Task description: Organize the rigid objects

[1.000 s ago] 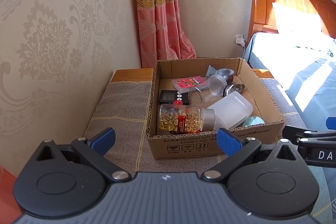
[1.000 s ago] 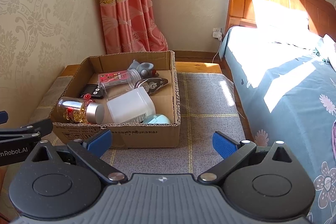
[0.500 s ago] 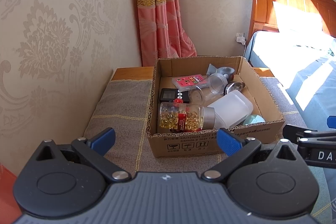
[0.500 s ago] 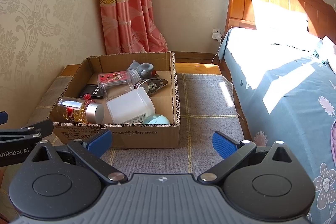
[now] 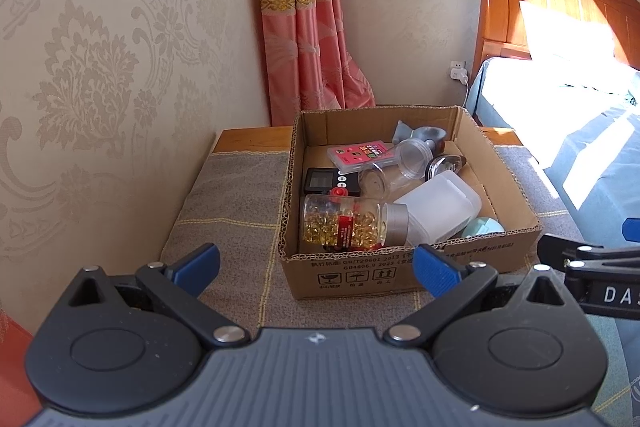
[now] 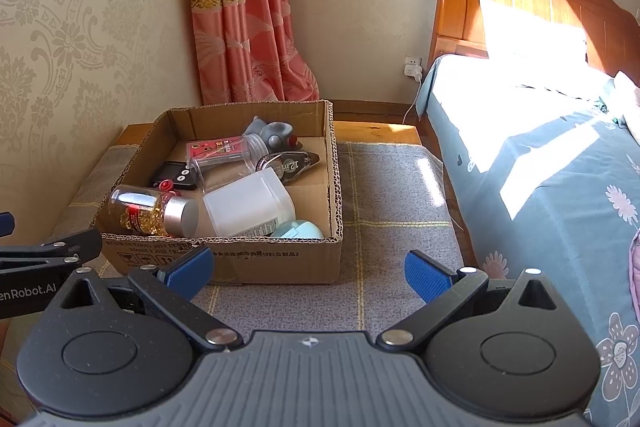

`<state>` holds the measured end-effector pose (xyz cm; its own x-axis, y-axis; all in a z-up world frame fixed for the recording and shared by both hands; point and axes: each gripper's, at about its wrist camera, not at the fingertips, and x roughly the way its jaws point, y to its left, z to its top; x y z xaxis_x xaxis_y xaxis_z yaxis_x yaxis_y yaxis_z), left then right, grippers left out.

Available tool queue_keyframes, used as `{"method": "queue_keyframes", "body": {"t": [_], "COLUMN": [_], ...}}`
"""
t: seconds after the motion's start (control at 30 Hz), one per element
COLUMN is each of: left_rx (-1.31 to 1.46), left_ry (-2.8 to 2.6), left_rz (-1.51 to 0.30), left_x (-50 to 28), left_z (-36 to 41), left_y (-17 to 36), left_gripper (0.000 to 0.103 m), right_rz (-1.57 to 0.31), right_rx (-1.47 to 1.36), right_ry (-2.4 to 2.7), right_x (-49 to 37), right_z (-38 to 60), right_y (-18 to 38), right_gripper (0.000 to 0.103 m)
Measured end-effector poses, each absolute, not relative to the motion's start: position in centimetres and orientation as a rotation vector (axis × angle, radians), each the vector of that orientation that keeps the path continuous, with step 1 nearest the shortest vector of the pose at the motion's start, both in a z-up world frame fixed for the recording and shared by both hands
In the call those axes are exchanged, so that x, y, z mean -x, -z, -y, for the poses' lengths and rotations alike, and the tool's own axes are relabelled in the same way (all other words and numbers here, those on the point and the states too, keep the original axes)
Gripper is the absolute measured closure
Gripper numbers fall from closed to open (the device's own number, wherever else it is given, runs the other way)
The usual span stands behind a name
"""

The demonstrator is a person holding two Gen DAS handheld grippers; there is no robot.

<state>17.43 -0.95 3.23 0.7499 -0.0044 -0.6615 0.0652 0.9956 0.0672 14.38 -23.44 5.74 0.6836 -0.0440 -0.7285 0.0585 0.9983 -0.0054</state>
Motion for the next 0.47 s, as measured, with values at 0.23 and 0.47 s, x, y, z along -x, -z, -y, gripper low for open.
{"method": "queue_keyframes", "body": {"t": [0.23,0.47], "left_rx": [-0.088,-0.088], "left_ry": [0.042,0.047], "left_rz": [-0.719,-0.720], "left_x": [-17.30,-17.24], "left_z": [0.98,0.97], "left_y": [-3.29,-3.32], "left_gripper": [0.001,0.001], "right_rz": [-0.813,-0.809], "right_rx": [-0.021,-0.019], "right_ry": [0.053,0.052], "right_x": [-14.32,-14.17], "right_z": [23.40,23.33], "right_y": [-5.80,-5.96], "right_gripper": [0.000,0.000]}}
